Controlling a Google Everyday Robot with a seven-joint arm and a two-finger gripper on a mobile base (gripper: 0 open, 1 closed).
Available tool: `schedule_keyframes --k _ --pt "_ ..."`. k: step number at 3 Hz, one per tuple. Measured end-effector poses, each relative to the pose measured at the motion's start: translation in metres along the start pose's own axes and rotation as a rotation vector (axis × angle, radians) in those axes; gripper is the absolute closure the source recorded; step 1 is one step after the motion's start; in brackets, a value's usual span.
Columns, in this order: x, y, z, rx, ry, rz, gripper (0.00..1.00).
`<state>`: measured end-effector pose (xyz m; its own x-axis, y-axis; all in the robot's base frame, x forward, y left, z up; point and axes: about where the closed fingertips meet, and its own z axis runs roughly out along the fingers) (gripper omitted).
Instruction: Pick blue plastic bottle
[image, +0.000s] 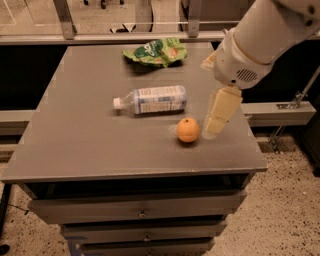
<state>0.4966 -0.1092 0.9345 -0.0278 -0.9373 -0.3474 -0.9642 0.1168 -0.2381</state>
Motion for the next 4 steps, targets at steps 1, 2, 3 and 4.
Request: schedule_keyframes --k 1,2,3,4 --pt "-0.039 -0.021 0.049 -0.04 -0.071 -0.021 0.0" --pt "-0.074 -0.045 0.084 -0.064 -0.126 -0.023 0.0" --pt "-0.098 -0.064 0.113 -0.08 -0.161 -0.025 0.0" --pt "-0.11 -0.078 0.139 -0.092 -0.161 -0.026 0.0"
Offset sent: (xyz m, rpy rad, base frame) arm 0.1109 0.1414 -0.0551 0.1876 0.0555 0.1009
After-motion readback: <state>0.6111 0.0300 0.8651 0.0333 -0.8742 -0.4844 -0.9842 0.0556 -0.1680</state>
